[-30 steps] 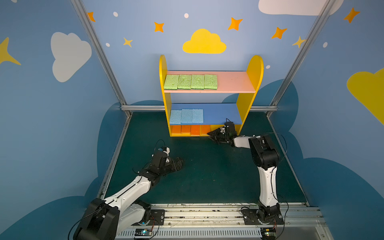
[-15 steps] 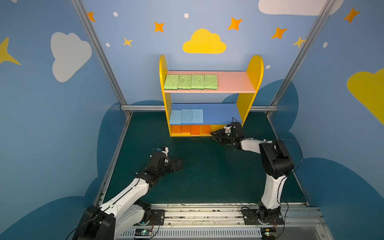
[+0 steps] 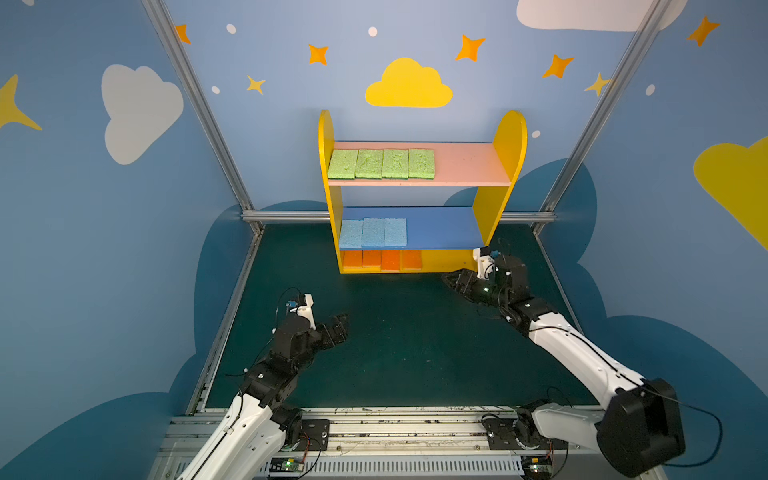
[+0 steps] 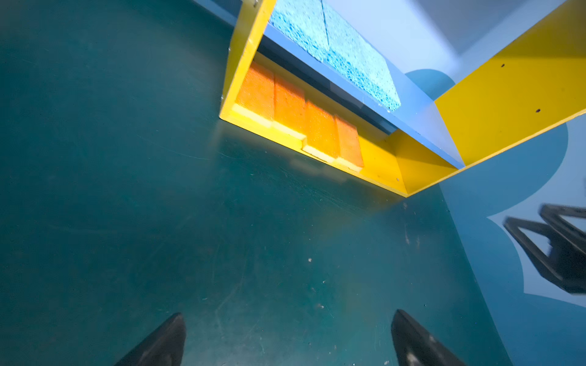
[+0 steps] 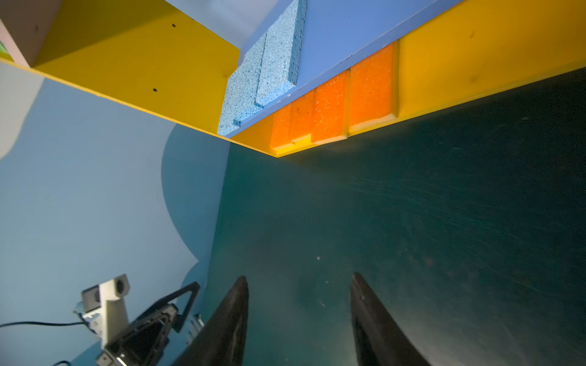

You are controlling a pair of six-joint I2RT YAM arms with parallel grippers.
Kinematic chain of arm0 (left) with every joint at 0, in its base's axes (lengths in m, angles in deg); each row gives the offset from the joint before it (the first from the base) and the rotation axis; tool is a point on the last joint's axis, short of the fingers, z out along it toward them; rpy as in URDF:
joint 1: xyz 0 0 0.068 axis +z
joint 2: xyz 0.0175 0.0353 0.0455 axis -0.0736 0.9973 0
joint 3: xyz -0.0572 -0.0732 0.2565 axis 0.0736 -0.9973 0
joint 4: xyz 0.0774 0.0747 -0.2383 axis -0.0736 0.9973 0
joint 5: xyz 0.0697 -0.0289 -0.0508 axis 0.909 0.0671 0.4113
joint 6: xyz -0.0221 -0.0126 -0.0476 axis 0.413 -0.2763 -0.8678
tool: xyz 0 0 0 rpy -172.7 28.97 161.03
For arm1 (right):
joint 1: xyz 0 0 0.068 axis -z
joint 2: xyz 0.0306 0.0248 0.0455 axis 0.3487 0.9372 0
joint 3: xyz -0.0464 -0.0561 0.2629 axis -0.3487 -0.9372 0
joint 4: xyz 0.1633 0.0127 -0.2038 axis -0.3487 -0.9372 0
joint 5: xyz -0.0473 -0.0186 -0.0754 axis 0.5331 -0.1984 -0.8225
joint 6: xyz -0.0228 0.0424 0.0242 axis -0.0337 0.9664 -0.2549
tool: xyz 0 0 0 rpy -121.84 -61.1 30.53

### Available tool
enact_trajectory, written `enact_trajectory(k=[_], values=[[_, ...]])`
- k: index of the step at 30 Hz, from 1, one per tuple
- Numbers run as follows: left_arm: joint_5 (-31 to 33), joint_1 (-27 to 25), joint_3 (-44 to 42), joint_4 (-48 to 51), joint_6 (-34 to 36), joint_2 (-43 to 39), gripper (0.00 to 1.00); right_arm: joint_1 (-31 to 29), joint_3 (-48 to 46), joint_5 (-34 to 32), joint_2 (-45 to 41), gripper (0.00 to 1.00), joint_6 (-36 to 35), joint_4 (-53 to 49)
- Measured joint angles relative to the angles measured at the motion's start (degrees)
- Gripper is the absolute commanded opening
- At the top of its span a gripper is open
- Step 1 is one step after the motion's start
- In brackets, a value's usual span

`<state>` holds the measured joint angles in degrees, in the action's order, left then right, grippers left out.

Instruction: Place and organize the cleaning sponges onto the shelf

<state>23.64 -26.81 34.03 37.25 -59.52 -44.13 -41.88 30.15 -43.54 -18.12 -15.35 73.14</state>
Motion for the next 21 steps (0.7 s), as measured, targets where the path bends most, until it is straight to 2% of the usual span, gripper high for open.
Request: enact_trajectory(k=[3, 9, 14, 19, 21], values=[[-0.46, 0.07, 0.98, 3.56, 0.66, -0.26, 0.99, 0.09, -3.06, -2.56, -5.60, 0.76, -3.32, -4.59], [-3.61, 0.09, 6.23, 7.98, 2.86, -3.30, 0.99, 0.04, -12.79, -9.53, -23.30, 0.87, -9.01, -7.52], [-0.07, 0.09, 8.13, 11.87, 5.05, -10.08, 1.00, 0.07, -26.82, -14.27, -41.81, 0.88, -12.22, -1.62], [5.64, 0.09, 4.28, 12.24, 7.02, -15.06, 0.99, 0.09, -38.73, -20.48, -62.27, 0.89, -11.85, 0.13], [7.98, 0.09, 2.27, 11.17, 8.22, -14.51, 0.99, 0.39, -40.15, -22.56, -63.63, 0.89, -11.74, 1.60]])
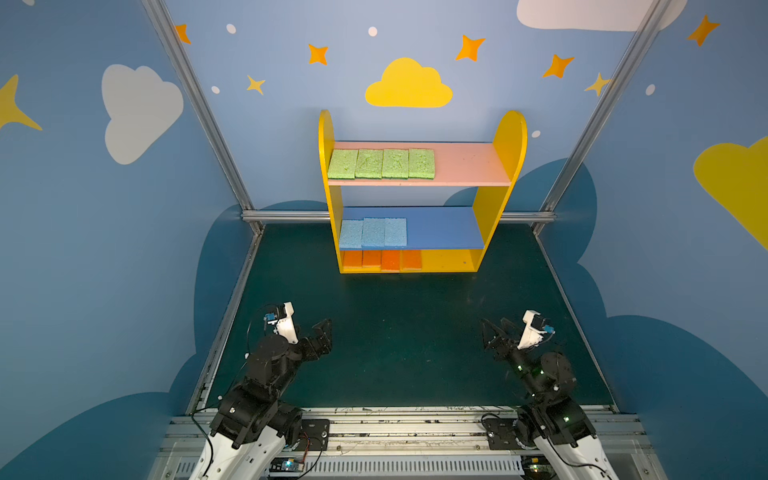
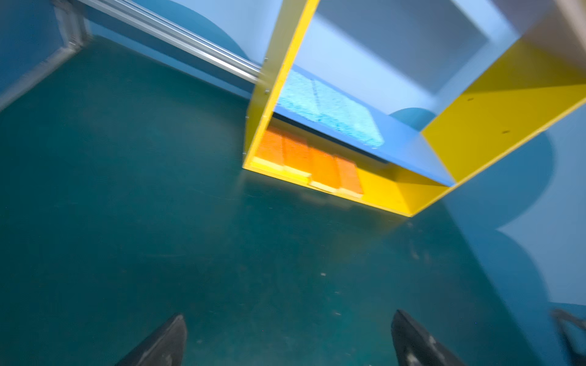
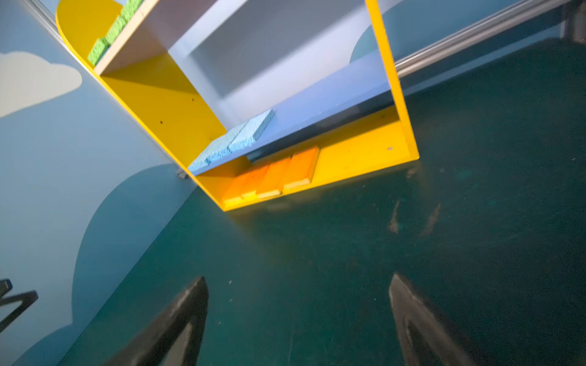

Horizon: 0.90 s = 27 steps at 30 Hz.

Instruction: Place and organize the cleaning sponges onto the shelf

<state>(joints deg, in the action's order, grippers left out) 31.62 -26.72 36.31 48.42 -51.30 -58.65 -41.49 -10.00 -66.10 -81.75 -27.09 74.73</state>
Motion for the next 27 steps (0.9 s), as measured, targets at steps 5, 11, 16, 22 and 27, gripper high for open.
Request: enact_trajectory(k=[5, 11, 16, 22, 27], values=[[5.99, 0.22, -1.66, -6.27, 5.16, 9.68, 1.00, 2.38, 0.00, -5.01, 8.83, 0.92, -0.26, 5.81], [12.76, 2.71, -3.21, -23.21, 14.71, 23.61, 1.00, 6.78, 0.26, -12.94, 21.75, 0.96, -3.80, 15.39], [10.99, 11.72, -5.25, -34.84, 18.12, 35.65, 1.00, 8.92, 5.70, -17.79, 40.15, 0.96, -9.90, 20.22], [7.98, 14.51, 1.55, -40.94, 22.43, 51.17, 1.00, 9.35, 10.21, -22.08, 56.19, 0.98, -15.96, 29.92], [6.29, 16.68, 1.29, -49.94, 24.37, 57.24, 1.00, 11.06, 10.05, -24.33, 57.48, 0.98, -18.67, 32.87]])
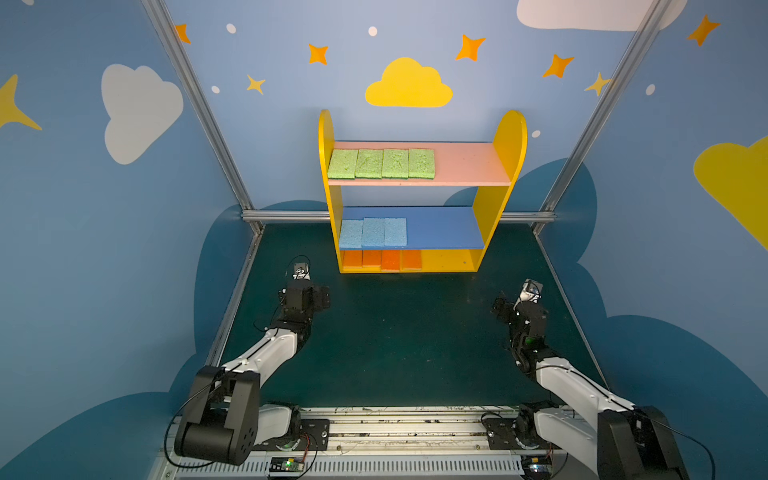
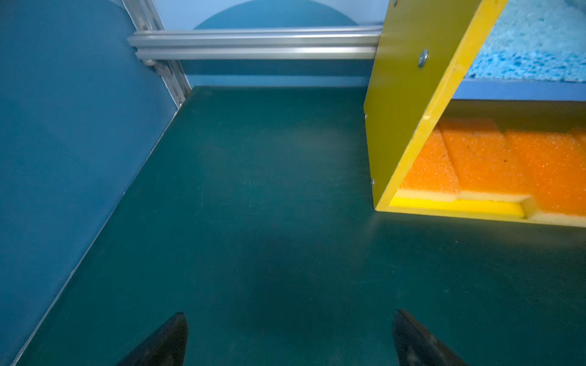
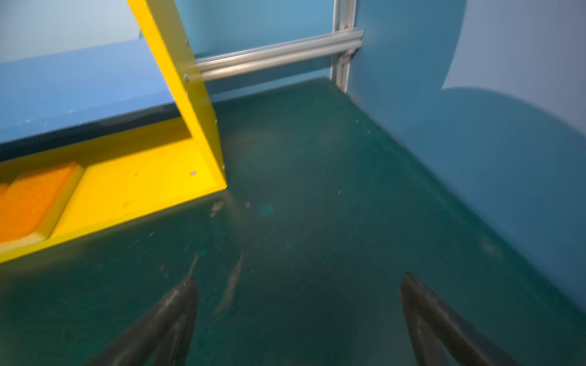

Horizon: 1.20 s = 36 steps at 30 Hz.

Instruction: Place and organize the cleaning sponges onto the shelf

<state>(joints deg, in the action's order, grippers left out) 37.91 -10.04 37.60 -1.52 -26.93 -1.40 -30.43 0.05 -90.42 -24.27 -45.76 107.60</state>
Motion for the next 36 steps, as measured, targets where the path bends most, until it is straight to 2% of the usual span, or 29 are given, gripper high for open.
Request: enact_trajectory(k=[4, 9, 14, 20, 25, 28, 32, 36], values=[[-0.52, 3.06, -2.95, -4.59, -0.11, 2.99, 1.00, 0.87, -0.52, -1.05, -0.46, 0.98, -0.61, 1.55], [-3.08, 5.38, -1.79, -5.55, -0.55, 6.38, 1.00, 0.94, -0.68, -1.64, -0.63, 0.98, -0.63, 1.64], [-3.91, 6.12, -1.75, -5.07, -1.14, 4.50, 1.00, 0.94, -3.02, -2.47, -2.08, 0.98, -0.24, 2.27], [-3.50, 4.44, -3.37, -4.02, 1.51, 0.37, 1.00, -1.31, -4.00, -4.46, 4.76, 0.98, -0.90, 6.54], [-4.09, 4.02, -7.04, -11.82, 2.84, 1.84, 1.00, -2.84, -5.07, -6.03, 7.54, 0.98, -2.03, 12.07], [-5.16, 4.02, -8.22, -18.99, 3.21, 6.36, 1.00, -3.41, -5.14, -6.86, 8.61, 0.98, -2.69, 13.64], [-5.29, 1.75, -13.64, -33.27, 5.60, 14.23, 1.00, -4.57, -5.68, -7.48, 9.11, 0.97, -3.98, 16.85], [-5.92, 0.57, -15.21, -34.49, 7.04, 13.55, 1.00, -5.35, -5.86, -5.99, 10.95, 0.97, -6.58, 18.86]])
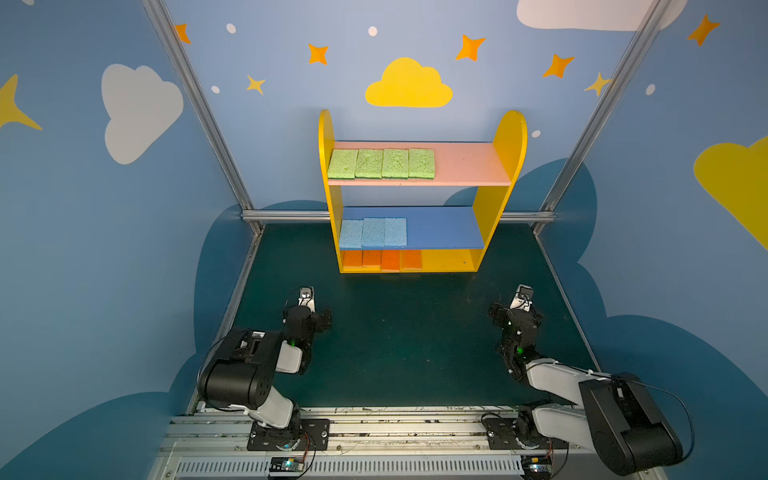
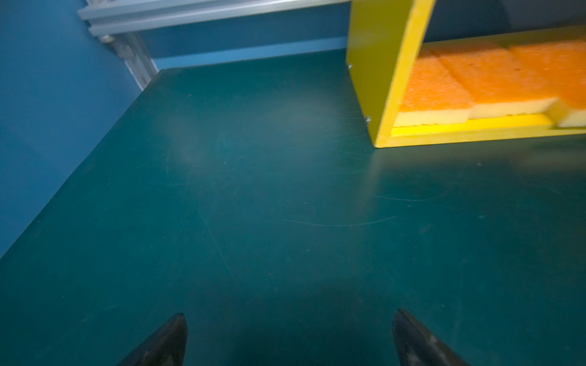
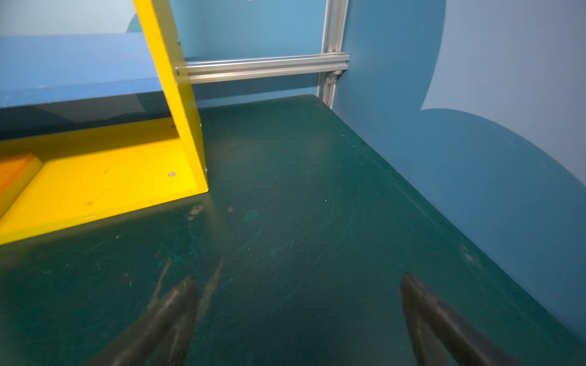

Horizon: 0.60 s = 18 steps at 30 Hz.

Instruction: Place and organize the cleaning sponges onto the shelf

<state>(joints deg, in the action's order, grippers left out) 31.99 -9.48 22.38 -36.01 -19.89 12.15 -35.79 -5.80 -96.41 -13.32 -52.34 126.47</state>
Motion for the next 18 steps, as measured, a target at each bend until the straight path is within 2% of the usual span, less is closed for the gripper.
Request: enact_trajectory(k=[4, 7, 12, 18], values=[[-1.62, 0.92, 5.05, 1.90, 0.13, -0.70, 1.00, 0.79, 1.38, 5.66, 3.32, 0.97, -2.75, -0.20], [-4.61, 3.23, 8.79, 4.76, -0.35, -0.72, 1.00, 3.87, 4.68, 9.88, 6.36, 0.97, -3.04, -2.93], [-6.69, 4.17, 9.38, 7.63, -0.68, -0.72, 1.00, 9.88, 16.90, 16.70, 11.56, 0.97, -0.74, -14.36], [-7.48, 4.13, 8.96, 8.61, -0.66, -0.72, 1.00, 12.07, 18.43, 20.20, 11.37, 0.97, 1.11, -19.82]])
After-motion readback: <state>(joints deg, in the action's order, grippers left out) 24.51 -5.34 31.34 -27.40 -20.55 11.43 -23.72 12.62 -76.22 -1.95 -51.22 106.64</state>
